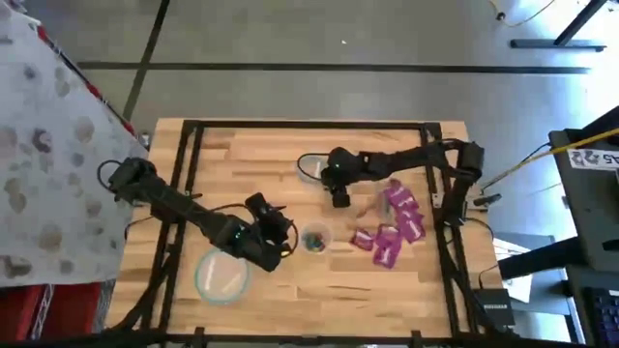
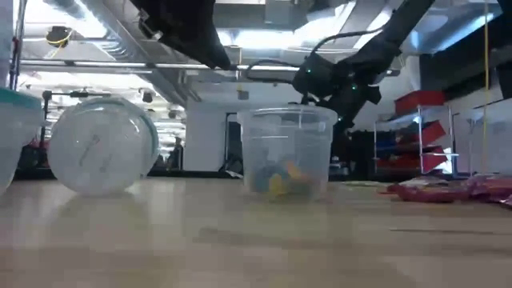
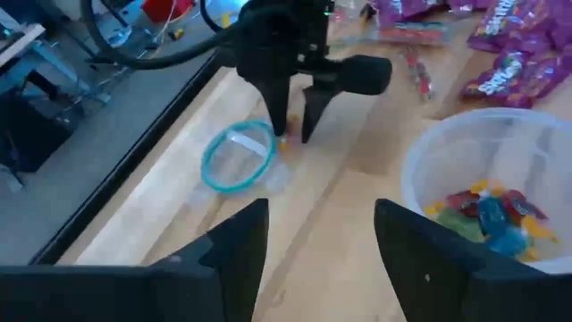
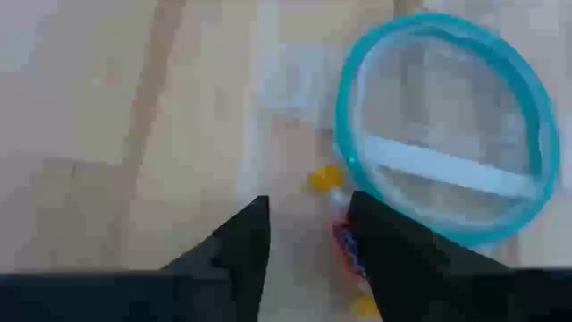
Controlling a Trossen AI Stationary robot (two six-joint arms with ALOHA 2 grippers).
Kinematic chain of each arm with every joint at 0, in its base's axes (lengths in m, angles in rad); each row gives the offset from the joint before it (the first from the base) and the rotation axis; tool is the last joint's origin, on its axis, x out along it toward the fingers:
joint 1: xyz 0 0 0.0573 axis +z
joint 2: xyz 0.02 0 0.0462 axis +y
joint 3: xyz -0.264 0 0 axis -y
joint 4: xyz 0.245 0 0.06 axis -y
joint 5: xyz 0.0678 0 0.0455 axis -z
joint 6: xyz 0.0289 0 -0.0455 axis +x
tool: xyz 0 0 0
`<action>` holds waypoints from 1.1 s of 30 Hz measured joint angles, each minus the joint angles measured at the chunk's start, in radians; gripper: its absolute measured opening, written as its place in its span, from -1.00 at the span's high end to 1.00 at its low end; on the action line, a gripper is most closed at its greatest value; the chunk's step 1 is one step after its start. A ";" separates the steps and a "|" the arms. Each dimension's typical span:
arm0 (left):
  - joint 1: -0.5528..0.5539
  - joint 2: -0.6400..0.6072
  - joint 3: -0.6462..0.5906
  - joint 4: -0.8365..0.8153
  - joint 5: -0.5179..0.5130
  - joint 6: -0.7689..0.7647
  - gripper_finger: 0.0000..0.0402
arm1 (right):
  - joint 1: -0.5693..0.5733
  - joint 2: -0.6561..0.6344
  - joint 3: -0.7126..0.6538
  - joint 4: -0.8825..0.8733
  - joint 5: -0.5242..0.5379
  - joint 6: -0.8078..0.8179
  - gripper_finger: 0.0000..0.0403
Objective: Sort candy
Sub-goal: Put the orange candy into the top small transparent bin
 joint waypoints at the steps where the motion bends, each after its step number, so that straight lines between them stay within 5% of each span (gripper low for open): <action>1: 0.000 0.000 0.000 0.000 0.000 0.000 0.06 | 0.000 0.000 0.000 0.000 0.000 0.000 0.27; 6: 0.000 0.000 0.000 0.000 0.001 -0.005 0.06 | 0.012 -0.015 -0.004 -0.023 -0.079 0.041 0.27; 18: 0.003 0.000 0.000 0.000 0.002 -0.003 0.06 | 0.053 -0.174 -0.004 -0.052 -0.070 -0.032 0.27; 33: 0.003 0.000 0.000 0.001 0.002 -0.014 0.06 | -0.014 0.026 0.001 -0.071 -0.087 -0.031 0.28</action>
